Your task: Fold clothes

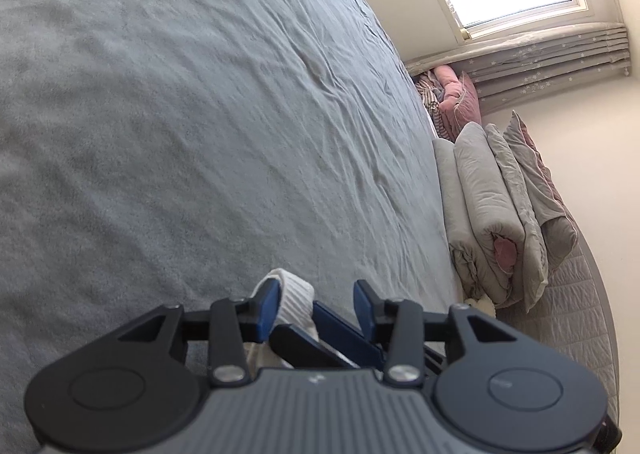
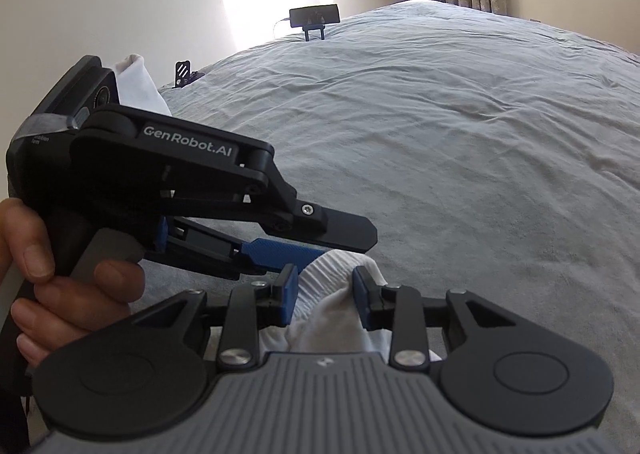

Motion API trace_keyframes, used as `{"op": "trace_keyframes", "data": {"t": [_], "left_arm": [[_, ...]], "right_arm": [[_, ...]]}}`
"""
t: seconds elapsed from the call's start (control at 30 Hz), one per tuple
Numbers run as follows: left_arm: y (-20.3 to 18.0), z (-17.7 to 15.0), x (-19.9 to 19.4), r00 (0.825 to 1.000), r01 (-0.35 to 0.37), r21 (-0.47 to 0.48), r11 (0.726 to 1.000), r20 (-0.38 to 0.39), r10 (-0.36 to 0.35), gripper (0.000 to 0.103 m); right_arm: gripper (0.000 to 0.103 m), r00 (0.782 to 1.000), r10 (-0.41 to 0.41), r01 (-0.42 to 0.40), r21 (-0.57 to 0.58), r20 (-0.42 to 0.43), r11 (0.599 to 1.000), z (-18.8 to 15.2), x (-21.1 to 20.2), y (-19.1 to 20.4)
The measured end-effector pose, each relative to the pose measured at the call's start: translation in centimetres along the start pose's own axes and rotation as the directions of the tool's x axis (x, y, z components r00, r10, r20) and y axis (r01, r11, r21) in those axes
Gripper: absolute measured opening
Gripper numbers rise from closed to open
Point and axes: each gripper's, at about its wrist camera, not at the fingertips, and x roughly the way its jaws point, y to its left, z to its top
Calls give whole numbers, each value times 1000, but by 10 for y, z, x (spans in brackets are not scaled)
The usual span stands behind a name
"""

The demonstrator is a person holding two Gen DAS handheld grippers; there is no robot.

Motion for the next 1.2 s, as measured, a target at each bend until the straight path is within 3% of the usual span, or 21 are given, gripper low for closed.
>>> {"op": "trace_keyframes", "data": {"t": [0.1,0.17,0.27,0.43,0.57,0.67,0.73,0.77,0.8,0.83,0.97,1.1,1.2], "left_arm": [[-2,1,0,1000,17,26,1000,-11,-17,42],[2,-1,6,999,-8,46,999,-32,10,40],[5,0,9,1000,-11,28,1000,-27,12,40],[6,2,7,1000,-11,32,999,-28,12,39],[9,4,7,999,-10,21,1000,-33,11,37],[11,4,7,999,-14,20,1000,-37,15,36],[11,4,7,999,-13,24,1000,-38,14,36],[11,4,6,999,-13,26,1000,-39,14,36],[11,3,6,999,-12,28,1000,-40,13,36],[11,4,5,999,-13,28,1000,-41,14,36],[15,7,4,999,6,2,1000,-43,-6,36],[13,5,4,999,-3,20,1000,-46,4,36],[10,4,4,999,-6,43,999,-50,8,36]], "right_arm": [[35,1000,18,-19,34,20,999,-2,-3,-4],[35,1000,20,-19,54,-8,998,-4,3,-6],[38,1000,-15,15,8,-27,1000,-10,4,4],[40,994,-80,84,-48,80,995,-14,-33,25],[40,991,-67,94,-257,112,962,-26,-53,57],[46,997,-51,72,-433,60,898,-36,-48,78],[46,997,-80,80,-469,20,879,-39,-34,83],[43,996,-94,86,-473,7,877,-38,-28,83],[9,995,-103,96,-472,10,877,-36,-25,82],[3,993,-105,116,-443,50,889,-33,-30,81],[3,980,-100,147,-291,171,945,-23,-48,78],[3,972,-198,226,-274,126,935,-41,-20,86],[3,962,-248,273,-388,114,880,-61,-3,105]]}}
